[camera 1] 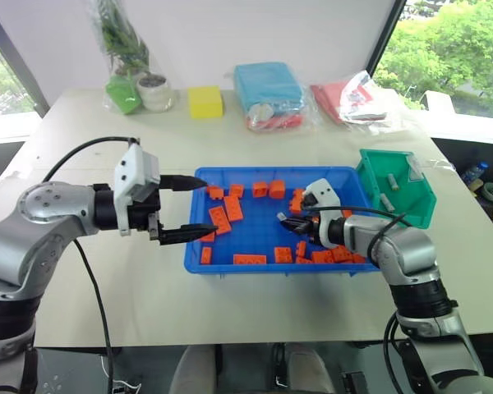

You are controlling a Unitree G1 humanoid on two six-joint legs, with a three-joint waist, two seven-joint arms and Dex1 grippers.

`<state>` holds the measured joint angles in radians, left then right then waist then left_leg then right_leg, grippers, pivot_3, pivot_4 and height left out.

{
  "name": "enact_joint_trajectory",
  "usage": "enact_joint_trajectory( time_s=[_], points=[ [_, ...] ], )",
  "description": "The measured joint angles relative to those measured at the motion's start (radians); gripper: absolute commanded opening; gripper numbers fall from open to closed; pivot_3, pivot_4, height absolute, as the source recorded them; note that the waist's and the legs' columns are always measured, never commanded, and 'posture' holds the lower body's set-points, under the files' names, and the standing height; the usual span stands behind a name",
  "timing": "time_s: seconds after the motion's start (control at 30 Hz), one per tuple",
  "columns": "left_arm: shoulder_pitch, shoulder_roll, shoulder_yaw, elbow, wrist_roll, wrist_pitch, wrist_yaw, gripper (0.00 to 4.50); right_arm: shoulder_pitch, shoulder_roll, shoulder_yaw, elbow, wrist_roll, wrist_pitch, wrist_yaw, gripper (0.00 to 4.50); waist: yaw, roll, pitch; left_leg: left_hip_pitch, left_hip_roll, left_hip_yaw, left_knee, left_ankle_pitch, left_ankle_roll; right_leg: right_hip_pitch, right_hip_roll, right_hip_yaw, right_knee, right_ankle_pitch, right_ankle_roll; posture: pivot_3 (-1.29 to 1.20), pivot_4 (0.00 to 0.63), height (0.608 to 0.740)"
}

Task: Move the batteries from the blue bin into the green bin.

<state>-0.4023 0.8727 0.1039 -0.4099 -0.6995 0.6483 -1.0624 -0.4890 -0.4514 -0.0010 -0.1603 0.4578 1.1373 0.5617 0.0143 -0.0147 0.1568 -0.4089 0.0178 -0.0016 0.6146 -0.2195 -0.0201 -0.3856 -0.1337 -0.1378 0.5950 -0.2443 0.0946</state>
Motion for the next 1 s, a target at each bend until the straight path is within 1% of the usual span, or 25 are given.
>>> enact_joint_trajectory(
  time_s=[0.07, 0.1, 0.17, 0.2, 0.23, 0.3, 0.4, 0.43, 0.47, 0.53, 0.57, 0.6, 0.7, 0.8, 0.9, 1.0],
  points=[
    [-0.005, -0.002, -0.006, 0.004, 0.002, -0.001, -0.002, 4.50, -0.052, -0.046, -0.076, 0.002, 0.030, 0.035, -0.001, 0.07, 0.002, 0.002, 0.001, -0.001, 0.000, 0.000, 0.001, 0.000, 0.000, 0.000, 0.000, 0.000, -0.001, 0.000, 0.000, 0.00, 0.150, 0.704],
    [-0.010, -0.006, -0.010, 0.006, 0.003, -0.004, -0.003, 4.50, -0.093, -0.096, -0.122, 0.017, 0.036, 0.040, -0.005, 0.07, 0.003, 0.002, 0.002, -0.001, -0.001, 0.000, 0.001, 0.000, 0.000, 0.000, -0.001, 0.000, -0.001, -0.001, 0.000, 0.00, 0.150, 0.704],
    [-0.015, -0.014, -0.016, 0.011, 0.009, -0.010, -0.008, 4.50, -0.162, -0.239, -0.200, 0.080, 0.017, 0.012, -0.005, 0.07, 0.013, 0.003, 0.002, -0.001, -0.001, 0.001, 0.000, 0.000, 0.000, 0.000, -0.001, 0.000, -0.002, -0.001, 0.000, 0.00, 0.150, 0.704],
    [-0.015, -0.015, -0.017, 0.018, 0.014, -0.012, -0.009, 4.50, -0.179, -0.302, -0.235, 0.118, -0.001, -0.009, -0.005, 0.07, 0.020, 0.002, 0.001, -0.001, -0.001, 0.001, 0.000, 0.000, 0.000, -0.001, -0.001, 0.000, -0.002, -0.001, 0.000, 0.00, 0.150, 0.704],
    [-0.015, -0.017, -0.018, 0.025, 0.016, -0.015, -0.010, 4.50, -0.187, -0.341, -0.264, 0.147, -0.014, -0.023, -0.005, 0.07, 0.024, 0.000, 0.000, -0.001, -0.001, 0.001, -0.002, 0.000, 0.000, -0.001, 0.000, 0.000, -0.002, -0.001, 0.000, 0.00, 0.150, 0.704],
    [-0.024, -0.033, -0.027, 0.044, 0.024, -0.028, -0.014, 4.50, -0.190, -0.380, -0.304, 0.215, -0.022, -0.043, 0.000, 0.07, 0.024, -0.003, -0.002, -0.001, 0.000, 0.002, -0.002, 0.000, 0.000, -0.001, 0.001, 0.000, -0.002, -0.001, -0.001, 0.00, 0.150, 0.704],
    [-0.039, -0.050, -0.050, 0.046, 0.034, -0.033, -0.019, 4.50, -0.173, -0.381, -0.317, 0.290, -0.022, -0.048, 0.001, 0.07, 0.017, -0.001, -0.001, -0.001, 0.000, 0.005, -0.001, 0.000, 0.000, 0.002, 0.000, 0.002, 0.000, 0.002, -0.004, 0.00, 0.150, 0.704],
    [-0.039, -0.051, -0.051, 0.046, 0.035, -0.037, -0.021, 4.50, -0.168, -0.381, -0.325, 0.310, -0.022, -0.048, -0.005, 1.09, 0.017, 0.000, 0.000, -0.001, 0.000, 0.005, -0.001, 0.000, 0.001, 0.001, 0.000, 0.002, 0.000, 0.003, -0.003, 0.00, 0.150, 0.704],
    [-0.039, -0.051, -0.051, 0.046, 0.036, -0.040, -0.022, 4.50, -0.166, -0.381, -0.330, 0.322, -0.022, -0.048, -0.006, 1.38, 0.017, 0.000, 0.000, -0.001, 0.000, 0.005, -0.001, 0.000, 0.001, 0.001, 0.000, 0.002, 0.000, 0.003, -0.003, 0.00, 0.150, 0.704],
    [-0.039, -0.051, -0.051, 0.046, 0.037, -0.044, -0.025, 4.50, -0.161, -0.381, -0.333, 0.326, -0.022, -0.055, -0.007, 2.46, 0.016, 0.000, 0.000, -0.001, 0.001, 0.005, -0.001, 0.000, 0.001, 0.001, 0.000, 0.002, 0.000, 0.003, -0.003, 0.00, 0.150, 0.704],
    [-0.039, -0.051, -0.051, 0.048, 0.037, -0.045, -0.027, 4.50, -0.156, -0.381, -0.329, 0.326, -0.028, -0.070, -0.010, 2.87, 0.017, 0.000, 0.000, -0.001, 0.001, 0.005, -0.001, 0.000, 0.001, 0.001, 0.000, 0.002, 0.000, 0.002, -0.003, 0.00, 0.150, 0.704],
    [-0.040, -0.051, -0.052, 0.051, 0.038, -0.046, -0.028, 4.50, -0.152, -0.381, -0.318, 0.326, -0.041, -0.085, -0.015, 3.38, 0.017, 0.000, 0.000, -0.001, 0.001, 0.005, -0.001, 0.000, 0.001, 0.000, 0.000, 0.002, 0.000, 0.002, -0.003, 0.00, 0.150, 0.704],
    [-0.046, -0.051, -0.052, 0.059, 0.041, -0.046, -0.031, 4.50, -0.128, -0.384, -0.275, 0.323, -0.077, -0.164, -0.003, 3.38, 0.018, 0.001, 0.000, -0.001, 0.001, 0.005, -0.001, 0.000, 0.001, -0.002, 0.000, 0.002, -0.001, -0.001, -0.001, 0.00, 0.150, 0.704],
    [-0.054, -0.050, -0.052, 0.063, 0.041, -0.046, -0.038, 4.50, -0.096, -0.409, -0.203, 0.279, -0.094, -0.287, 0.099, 3.38, 0.022, 0.002, 0.001, -0.001, 0.001, 0.005, -0.001, 0.000, 0.000, -0.002, 0.000, 0.002, -0.001, -0.001, -0.001, 0.00, 0.150, 0.704],
    [-0.057, -0.050, -0.053, 0.064, 0.043, -0.046, -0.047, 4.50, -0.095, -0.468, -0.101, 0.234, -0.089, -0.388, 0.297, 3.38, 0.021, 0.002, 0.001, 0.000, 0.001, 0.005, -0.001, 0.000, 0.000, -0.002, 0.000, 0.002, -0.001, -0.001, -0.001, 0.00, 0.150, 0.704],
    [-0.067, -0.050, -0.054, 0.068, 0.049, -0.046, -0.049, 4.50, -0.099, -0.512, 0.006, 0.241, -0.098, -0.482, 0.497, 3.38, 0.023, 0.001, 0.001, 0.000, 0.001, 0.005, 0.000, 0.000, 0.000, -0.002, 0.000, 0.002, -0.001, -0.001, -0.001, 0.00, 0.150, 0.704]
  ],
)
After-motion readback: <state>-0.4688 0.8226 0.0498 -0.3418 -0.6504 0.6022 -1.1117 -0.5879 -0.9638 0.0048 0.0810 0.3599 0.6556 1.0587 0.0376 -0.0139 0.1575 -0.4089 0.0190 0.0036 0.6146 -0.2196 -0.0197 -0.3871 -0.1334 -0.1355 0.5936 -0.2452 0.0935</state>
